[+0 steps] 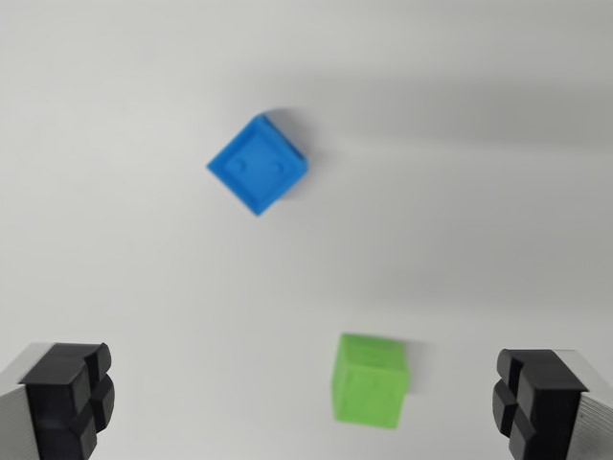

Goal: Stack cube

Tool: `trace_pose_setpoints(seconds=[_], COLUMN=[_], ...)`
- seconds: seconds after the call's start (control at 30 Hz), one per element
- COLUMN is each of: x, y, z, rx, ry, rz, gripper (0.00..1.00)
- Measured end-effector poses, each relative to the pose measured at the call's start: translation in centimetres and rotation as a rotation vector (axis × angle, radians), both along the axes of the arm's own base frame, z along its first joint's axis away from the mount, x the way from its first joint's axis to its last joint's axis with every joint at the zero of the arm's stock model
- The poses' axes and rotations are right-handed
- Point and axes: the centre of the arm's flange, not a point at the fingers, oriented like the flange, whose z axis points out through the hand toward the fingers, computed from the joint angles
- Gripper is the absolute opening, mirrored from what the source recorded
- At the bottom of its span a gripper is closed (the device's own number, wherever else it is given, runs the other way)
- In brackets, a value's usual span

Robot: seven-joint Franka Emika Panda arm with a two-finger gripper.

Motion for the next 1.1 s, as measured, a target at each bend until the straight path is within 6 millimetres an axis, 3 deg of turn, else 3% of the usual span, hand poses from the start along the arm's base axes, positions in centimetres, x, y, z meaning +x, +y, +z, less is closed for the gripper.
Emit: trace_pose_setpoints(seconds=[0.6,1.1], x=[0.2,0.4], y=[0.3,0.9], z=[-2.8,-7.0], rx=[0.001,0.003], ry=[0.006,0.013], rz=[0.081,0.209], gripper=[1.00,1.00])
